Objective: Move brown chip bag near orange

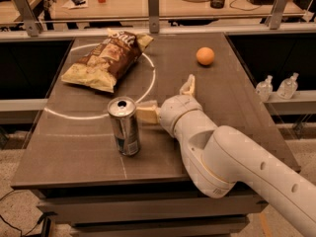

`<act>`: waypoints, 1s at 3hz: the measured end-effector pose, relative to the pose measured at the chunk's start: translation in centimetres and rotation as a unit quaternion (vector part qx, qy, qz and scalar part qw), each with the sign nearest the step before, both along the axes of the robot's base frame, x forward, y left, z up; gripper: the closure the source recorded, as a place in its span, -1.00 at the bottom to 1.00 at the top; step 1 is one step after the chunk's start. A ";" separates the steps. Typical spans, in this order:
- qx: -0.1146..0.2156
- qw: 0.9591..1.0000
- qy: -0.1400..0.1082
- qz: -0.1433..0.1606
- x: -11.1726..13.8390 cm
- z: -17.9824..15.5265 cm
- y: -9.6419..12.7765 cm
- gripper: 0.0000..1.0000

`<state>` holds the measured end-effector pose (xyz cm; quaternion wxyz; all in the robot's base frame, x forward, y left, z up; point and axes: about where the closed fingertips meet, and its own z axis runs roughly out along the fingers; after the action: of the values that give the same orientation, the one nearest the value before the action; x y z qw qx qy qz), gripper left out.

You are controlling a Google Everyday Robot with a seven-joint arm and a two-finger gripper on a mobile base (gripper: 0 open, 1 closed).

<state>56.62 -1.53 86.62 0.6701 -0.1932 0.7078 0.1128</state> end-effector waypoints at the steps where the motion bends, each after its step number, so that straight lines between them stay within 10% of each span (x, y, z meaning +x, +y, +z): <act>1: 0.002 1.000 0.005 -0.004 1.5 0.4 1.3 -1.00; 3: -0.006 1.000 0.013 0.025 4.1 0.9 4.7 -1.00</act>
Offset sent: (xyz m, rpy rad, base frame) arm 0.0457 0.0487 0.0107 -0.0158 0.0371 0.0429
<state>60.71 3.12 87.55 0.6563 -0.2136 0.7122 0.1283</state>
